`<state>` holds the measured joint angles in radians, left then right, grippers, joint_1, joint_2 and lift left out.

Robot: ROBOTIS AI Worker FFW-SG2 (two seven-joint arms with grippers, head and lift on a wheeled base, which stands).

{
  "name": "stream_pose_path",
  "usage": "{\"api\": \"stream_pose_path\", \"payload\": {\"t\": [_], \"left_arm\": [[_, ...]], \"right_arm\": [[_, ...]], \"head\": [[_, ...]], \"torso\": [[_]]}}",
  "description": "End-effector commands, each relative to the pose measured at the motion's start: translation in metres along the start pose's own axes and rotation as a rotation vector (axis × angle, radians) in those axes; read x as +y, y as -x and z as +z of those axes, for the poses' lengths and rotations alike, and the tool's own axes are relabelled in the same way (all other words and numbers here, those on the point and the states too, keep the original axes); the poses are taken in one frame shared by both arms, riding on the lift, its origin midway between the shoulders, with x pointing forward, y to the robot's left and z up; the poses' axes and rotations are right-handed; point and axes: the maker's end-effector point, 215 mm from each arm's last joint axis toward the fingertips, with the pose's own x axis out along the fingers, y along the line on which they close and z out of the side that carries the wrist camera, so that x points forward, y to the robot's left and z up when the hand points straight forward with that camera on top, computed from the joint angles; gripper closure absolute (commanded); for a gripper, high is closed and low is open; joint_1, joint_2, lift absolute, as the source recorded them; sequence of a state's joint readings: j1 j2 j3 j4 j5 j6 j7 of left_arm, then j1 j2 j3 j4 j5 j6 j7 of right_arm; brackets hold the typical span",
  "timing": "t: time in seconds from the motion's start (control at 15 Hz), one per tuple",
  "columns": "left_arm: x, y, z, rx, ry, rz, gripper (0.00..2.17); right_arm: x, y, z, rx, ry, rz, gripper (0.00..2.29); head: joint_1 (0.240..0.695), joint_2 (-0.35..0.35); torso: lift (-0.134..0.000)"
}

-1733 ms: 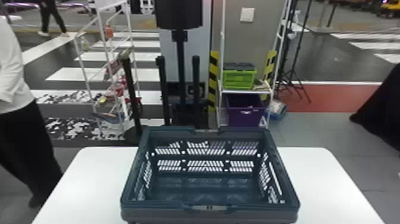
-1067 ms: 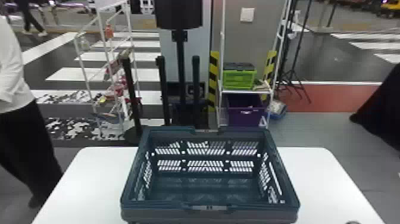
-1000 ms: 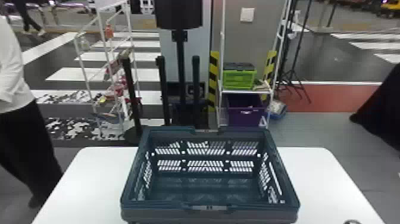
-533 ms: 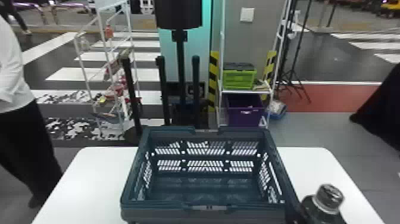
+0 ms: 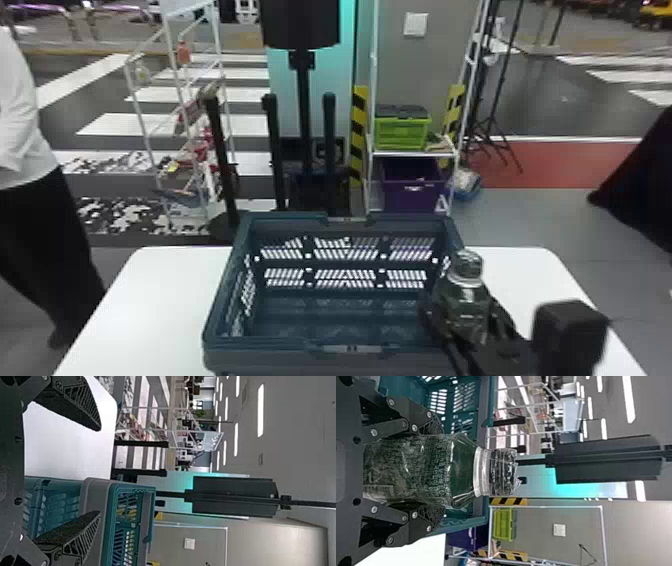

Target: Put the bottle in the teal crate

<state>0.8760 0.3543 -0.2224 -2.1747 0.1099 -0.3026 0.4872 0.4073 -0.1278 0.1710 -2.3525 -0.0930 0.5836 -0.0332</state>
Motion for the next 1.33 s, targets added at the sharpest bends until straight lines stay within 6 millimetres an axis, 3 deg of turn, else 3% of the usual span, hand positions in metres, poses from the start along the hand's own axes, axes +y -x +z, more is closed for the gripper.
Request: {"api": "stream_pose_path", "payload": {"t": [0.0,0.27,0.53,0.87,1.07,1.27], "left_arm": [[0.000,0.001,-0.001,0.002,-0.001,-0.001,0.14],[0.001,0.002,-0.003,0.000,0.002,-0.002,0.14],[0.002,0.003,-0.003,-0.006,0.007,0.001,0.14],[0.004,0.004,-0.006,-0.003,0.007,0.004,0.14],[0.006,0.003,-0.007,-0.003,0.011,0.007,0.14],[0.008,0.003,-0.006,-0.003,0.011,0.011,0.14]], "right_arm": [[0.019,-0.030,-0.004,0.082,0.034,0.033,1.66],[0.054,-0.074,-0.002,0.163,0.068,0.107,1.66],[0.074,-0.110,-0.022,0.298,0.065,0.154,1.66],[0.081,-0.154,-0.042,0.381,0.037,0.173,1.66],[0.097,-0.171,-0.054,0.429,0.020,0.205,1.66],[0.100,-0.187,-0.059,0.422,-0.009,0.209,1.66]], "head": [[0.499,0.000],[0.499,0.000],[0.499,0.000],[0.499,0.000],[0.499,0.000],[0.499,0.000]], "torso": [[0.000],[0.000],[0.000],[0.000],[0.000],[0.000]]}}
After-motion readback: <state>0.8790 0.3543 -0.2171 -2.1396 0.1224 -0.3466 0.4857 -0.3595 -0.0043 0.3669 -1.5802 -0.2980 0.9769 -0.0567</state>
